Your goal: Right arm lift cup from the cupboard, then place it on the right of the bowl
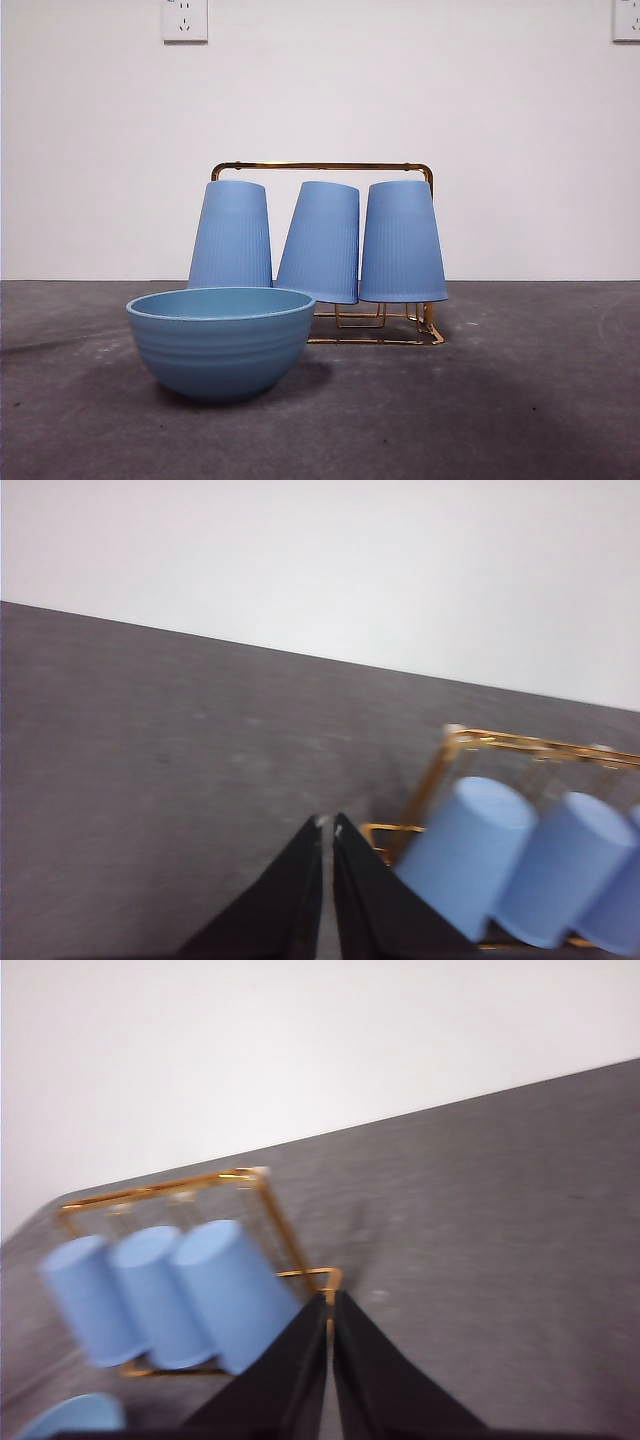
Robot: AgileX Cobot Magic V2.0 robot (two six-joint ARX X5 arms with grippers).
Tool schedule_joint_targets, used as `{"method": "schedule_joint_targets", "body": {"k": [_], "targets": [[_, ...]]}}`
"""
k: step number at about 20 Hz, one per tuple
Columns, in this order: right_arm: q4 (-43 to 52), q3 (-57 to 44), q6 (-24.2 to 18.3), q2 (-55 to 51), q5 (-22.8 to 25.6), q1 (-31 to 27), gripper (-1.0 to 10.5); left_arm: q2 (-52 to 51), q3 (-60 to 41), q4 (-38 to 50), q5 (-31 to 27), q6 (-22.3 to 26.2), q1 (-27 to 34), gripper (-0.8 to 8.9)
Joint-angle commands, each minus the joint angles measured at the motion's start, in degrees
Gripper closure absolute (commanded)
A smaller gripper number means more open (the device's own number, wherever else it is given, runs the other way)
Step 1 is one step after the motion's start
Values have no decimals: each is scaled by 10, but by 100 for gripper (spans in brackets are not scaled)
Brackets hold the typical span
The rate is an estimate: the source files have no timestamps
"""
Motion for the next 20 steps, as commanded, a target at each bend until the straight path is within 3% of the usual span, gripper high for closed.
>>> {"method": "schedule_joint_targets", "body": {"k": [1,5,6,12,17,20], "targets": [[-7,47,-19,47,-52,1,935,47,58,-16,37,4,-11,798],[-31,115,-57,126,-130,1,935,99,125,-58,101,4,-31,798],[-57,160,-101,183,-174,6,936,128,164,-89,154,12,-52,798],[-103,220,-184,271,-249,39,935,153,185,-118,226,57,-104,798],[-107,229,-195,302,-255,64,935,155,185,-157,228,107,-133,787],[-107,229,-195,304,-249,73,910,155,185,-156,228,110,-138,778]]}}
